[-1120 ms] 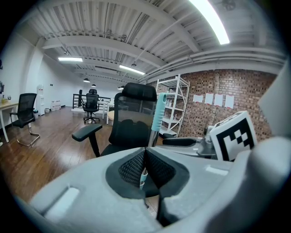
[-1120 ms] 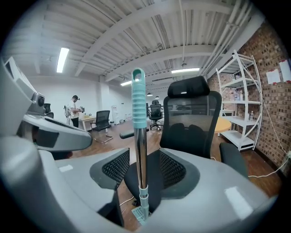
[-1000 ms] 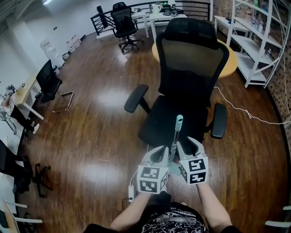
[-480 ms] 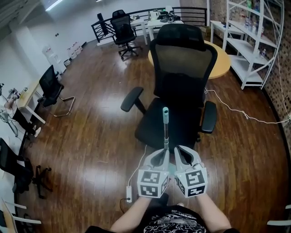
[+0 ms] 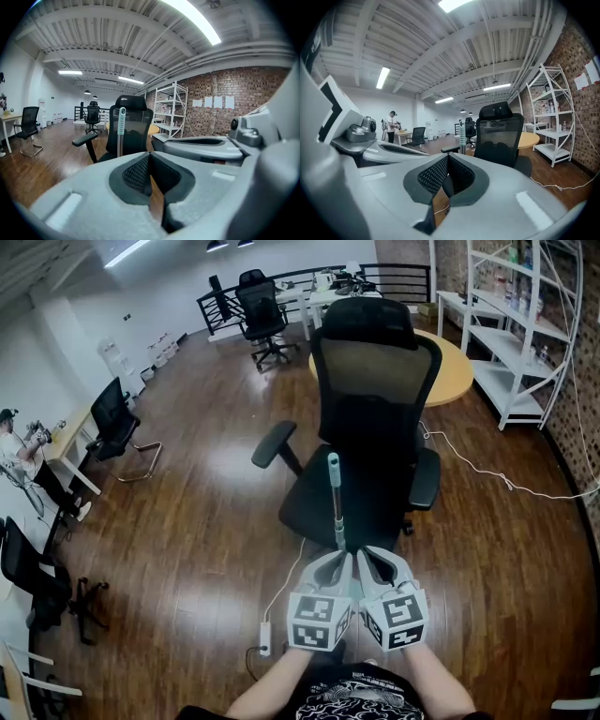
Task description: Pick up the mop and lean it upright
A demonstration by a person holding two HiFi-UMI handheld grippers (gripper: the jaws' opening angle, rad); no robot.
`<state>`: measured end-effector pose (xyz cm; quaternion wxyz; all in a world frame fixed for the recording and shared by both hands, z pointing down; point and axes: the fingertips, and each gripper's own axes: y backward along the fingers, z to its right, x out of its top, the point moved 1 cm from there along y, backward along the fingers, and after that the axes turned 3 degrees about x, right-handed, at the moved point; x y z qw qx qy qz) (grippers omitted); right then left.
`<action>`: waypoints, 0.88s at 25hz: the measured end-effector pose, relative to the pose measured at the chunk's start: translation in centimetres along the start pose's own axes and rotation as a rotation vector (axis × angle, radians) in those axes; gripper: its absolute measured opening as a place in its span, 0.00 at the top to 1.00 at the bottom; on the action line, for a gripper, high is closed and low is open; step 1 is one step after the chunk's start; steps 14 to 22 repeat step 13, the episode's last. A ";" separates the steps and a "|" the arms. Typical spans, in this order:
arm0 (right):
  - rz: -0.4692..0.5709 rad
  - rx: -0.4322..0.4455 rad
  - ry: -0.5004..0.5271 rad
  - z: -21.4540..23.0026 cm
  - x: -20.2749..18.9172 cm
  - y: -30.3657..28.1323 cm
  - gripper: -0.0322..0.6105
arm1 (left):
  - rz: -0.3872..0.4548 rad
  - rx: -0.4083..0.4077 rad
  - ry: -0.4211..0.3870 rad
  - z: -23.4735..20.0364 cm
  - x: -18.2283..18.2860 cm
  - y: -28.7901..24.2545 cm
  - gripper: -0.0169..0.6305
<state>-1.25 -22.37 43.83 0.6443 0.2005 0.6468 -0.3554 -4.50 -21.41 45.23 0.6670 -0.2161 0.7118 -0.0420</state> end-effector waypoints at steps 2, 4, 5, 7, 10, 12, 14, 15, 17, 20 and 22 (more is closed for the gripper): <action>-0.001 0.004 -0.002 -0.1 -0.1 0.2 0.95 | 0.003 0.004 -0.002 0.2 0.0 0.2 0.97; 0.000 0.006 -0.004 0.1 -0.2 0.5 0.95 | 0.006 0.007 -0.005 0.5 0.1 0.2 0.97; 0.001 0.006 -0.004 0.2 -0.2 0.5 0.95 | 0.007 0.009 -0.007 0.6 0.2 0.1 0.97; 0.002 0.007 -0.002 0.4 -0.1 0.6 0.95 | 0.009 0.011 -0.009 0.7 0.3 0.0 0.97; -0.002 0.009 -0.002 0.3 -0.3 0.6 0.95 | 0.008 0.012 -0.009 0.7 0.1 0.2 0.97; -0.004 0.010 -0.003 0.1 -0.4 0.7 0.95 | 0.006 0.011 -0.010 0.7 0.0 0.3 0.97; -0.005 0.010 -0.004 0.0 -0.4 0.7 0.95 | 0.005 0.011 -0.011 0.7 0.0 0.4 0.97; -0.005 0.010 -0.004 0.0 -0.4 0.7 0.95 | 0.005 0.011 -0.011 0.7 0.0 0.4 0.97; -0.005 0.010 -0.004 0.0 -0.4 0.7 0.95 | 0.005 0.011 -0.011 0.7 0.0 0.4 0.97; -0.005 0.010 -0.004 0.0 -0.4 0.7 0.95 | 0.005 0.011 -0.011 0.7 0.0 0.4 0.97; -0.005 0.010 -0.004 0.0 -0.4 0.7 0.95 | 0.005 0.011 -0.011 0.7 0.0 0.4 0.97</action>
